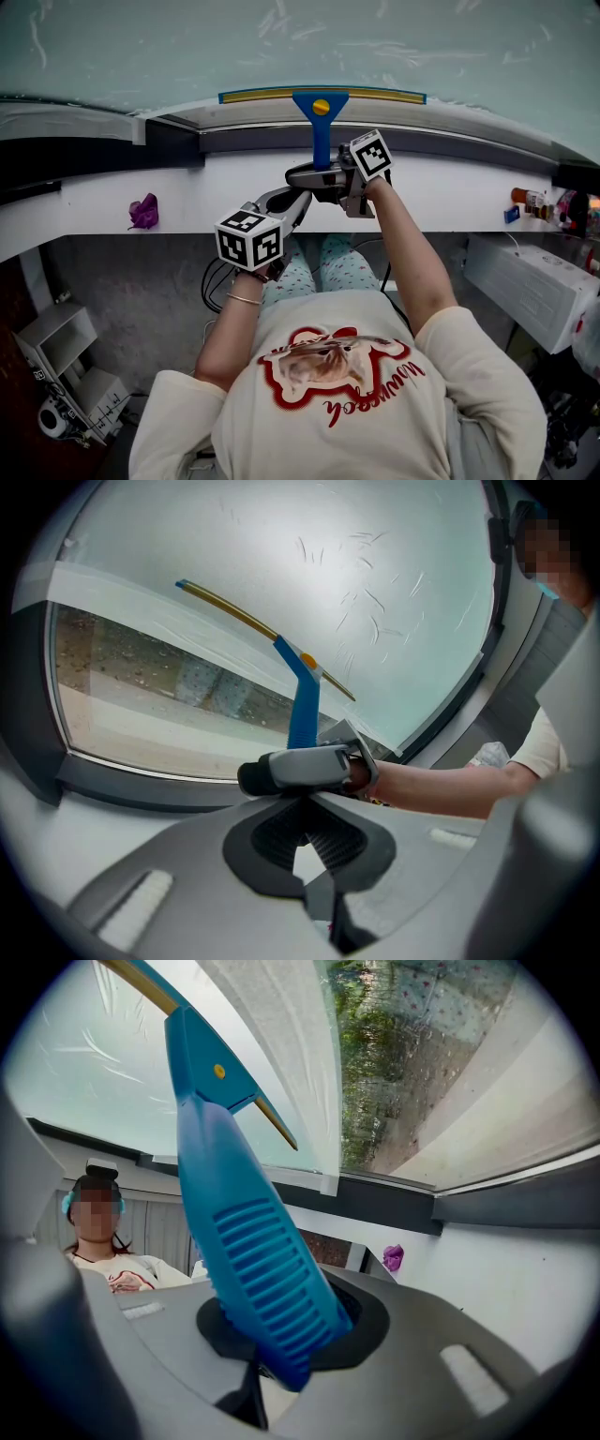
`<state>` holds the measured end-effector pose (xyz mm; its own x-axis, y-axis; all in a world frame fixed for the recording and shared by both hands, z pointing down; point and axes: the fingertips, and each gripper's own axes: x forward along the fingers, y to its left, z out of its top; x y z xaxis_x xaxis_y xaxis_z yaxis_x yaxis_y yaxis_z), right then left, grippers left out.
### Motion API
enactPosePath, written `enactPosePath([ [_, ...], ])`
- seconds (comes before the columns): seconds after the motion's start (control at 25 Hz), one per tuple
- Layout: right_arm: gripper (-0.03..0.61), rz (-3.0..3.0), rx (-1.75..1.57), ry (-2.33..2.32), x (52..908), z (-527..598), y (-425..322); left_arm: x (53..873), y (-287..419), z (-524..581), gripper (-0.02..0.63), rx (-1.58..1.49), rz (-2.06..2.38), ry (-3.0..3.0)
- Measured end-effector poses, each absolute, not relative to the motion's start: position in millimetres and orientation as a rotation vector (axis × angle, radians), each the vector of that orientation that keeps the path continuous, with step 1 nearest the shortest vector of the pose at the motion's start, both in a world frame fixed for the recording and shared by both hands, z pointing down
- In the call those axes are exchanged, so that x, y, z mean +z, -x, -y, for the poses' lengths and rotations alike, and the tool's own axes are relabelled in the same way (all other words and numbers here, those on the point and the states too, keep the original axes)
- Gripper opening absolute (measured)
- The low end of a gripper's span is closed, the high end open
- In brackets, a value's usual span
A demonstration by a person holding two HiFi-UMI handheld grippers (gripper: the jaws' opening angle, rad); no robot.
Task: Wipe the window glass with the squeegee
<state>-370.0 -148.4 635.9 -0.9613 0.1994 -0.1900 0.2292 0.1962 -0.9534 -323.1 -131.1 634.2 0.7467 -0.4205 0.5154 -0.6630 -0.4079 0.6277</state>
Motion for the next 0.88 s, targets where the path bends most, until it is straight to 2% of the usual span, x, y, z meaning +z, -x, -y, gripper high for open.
enactPosePath([
  [0.48,0.087,-2.413,-1.891,-0.433,638,147,371,641,324,130,0.002,0.369,0.827,-2.048],
  [0.64,0.064,-2.461,-1.847,-0.39,632,142,370,635,324,124,0.002,0.415,0.847,-2.077],
  [0.76,0.014,-2.566,-1.75,-0.39,618,128,370,627,324,112,0.002,0.454,0.847,-2.098],
  [0.88,0.012,-2.61,-1.673,-0.391,601,122,371,611,325,107,0.002,0.424,0.854,-2.142],
])
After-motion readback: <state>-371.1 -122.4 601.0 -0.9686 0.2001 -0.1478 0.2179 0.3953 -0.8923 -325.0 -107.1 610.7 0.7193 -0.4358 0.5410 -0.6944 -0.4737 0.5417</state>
